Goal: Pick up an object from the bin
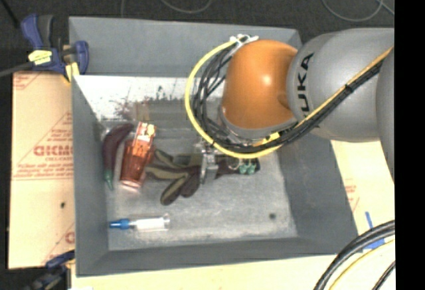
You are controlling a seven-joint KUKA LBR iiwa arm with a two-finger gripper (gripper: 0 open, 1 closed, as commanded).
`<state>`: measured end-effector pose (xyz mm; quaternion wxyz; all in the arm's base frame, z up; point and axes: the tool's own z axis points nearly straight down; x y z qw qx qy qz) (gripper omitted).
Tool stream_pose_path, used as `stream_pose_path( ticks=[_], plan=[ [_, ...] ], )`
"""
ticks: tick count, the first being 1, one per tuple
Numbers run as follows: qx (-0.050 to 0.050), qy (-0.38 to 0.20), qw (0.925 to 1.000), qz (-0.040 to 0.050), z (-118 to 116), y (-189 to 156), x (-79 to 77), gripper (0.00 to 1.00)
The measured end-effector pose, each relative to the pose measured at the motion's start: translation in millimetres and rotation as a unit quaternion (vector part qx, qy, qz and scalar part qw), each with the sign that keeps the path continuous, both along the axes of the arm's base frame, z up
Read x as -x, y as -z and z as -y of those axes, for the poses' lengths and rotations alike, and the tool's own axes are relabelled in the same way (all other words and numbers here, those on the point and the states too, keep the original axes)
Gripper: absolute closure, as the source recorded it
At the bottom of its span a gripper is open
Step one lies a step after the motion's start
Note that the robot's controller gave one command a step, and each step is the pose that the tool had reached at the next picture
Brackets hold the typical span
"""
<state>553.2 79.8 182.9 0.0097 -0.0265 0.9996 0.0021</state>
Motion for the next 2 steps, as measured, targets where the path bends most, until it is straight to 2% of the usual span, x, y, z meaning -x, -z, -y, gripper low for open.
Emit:
stream_pose_path(
  ticks=[1,2],
  plan=[
    [0.0,0.0,1.0,-0.0002,0,0,0.1,1.0],
    [-0.001,0.012,0.9999,0.0028,-2,-158,-7.7,1.0]
  ],
)
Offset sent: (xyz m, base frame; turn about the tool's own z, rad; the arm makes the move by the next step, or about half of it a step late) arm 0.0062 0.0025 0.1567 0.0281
